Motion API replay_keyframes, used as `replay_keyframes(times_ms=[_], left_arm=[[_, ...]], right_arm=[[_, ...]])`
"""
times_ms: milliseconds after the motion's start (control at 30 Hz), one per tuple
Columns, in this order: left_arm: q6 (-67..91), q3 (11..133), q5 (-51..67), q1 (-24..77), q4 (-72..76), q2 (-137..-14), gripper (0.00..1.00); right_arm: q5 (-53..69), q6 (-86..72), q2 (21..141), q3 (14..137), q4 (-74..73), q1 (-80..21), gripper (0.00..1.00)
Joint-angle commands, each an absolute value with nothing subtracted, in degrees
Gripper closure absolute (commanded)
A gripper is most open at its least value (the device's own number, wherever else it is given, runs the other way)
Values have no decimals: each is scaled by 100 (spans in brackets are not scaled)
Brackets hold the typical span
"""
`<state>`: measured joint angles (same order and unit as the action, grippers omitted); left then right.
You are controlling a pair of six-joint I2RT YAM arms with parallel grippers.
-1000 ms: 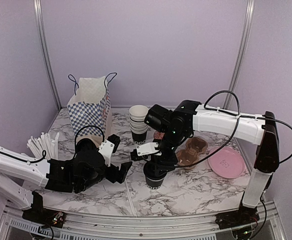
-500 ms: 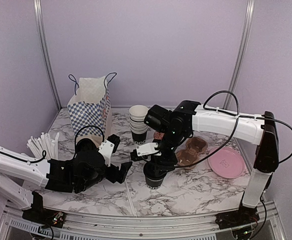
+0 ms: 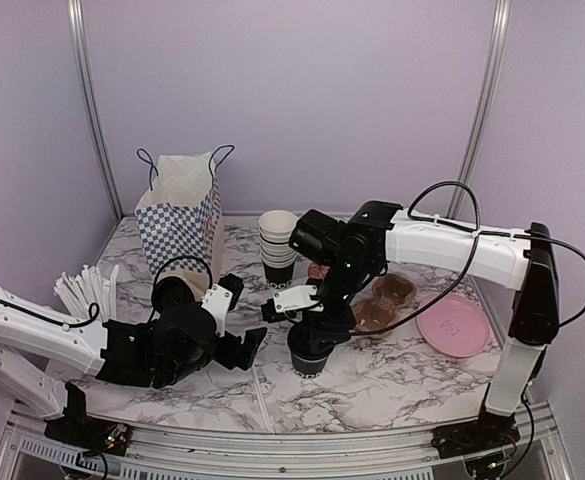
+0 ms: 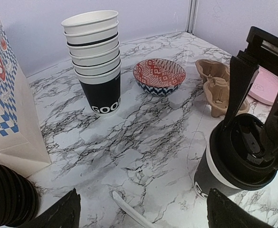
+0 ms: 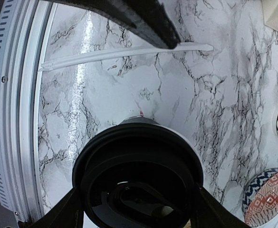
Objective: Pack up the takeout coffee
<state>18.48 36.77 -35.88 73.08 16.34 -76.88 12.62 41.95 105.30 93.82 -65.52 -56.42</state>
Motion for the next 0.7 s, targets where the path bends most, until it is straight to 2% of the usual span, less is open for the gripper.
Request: replay_keyframes(times_ms=[0,233,533,667], left_arm=[[1941,3796,-3542,7321,1617,-7736,7],[1895,3879,-3503,7321,1608,-7751,7],[2022,3975,-3468,7321,1519,-7755,7],[3190,4333,-3344,7223,983,-7874,11]], right_arm=[[1221,4111,10290,9361,-6539,-5703,27],[1413,4080,10041,9376,-6413,-5704,12],[1442,4042,9827,9165,-6269,-5655,11],[1896,3868,9477,9032,-6098,-5128,12]])
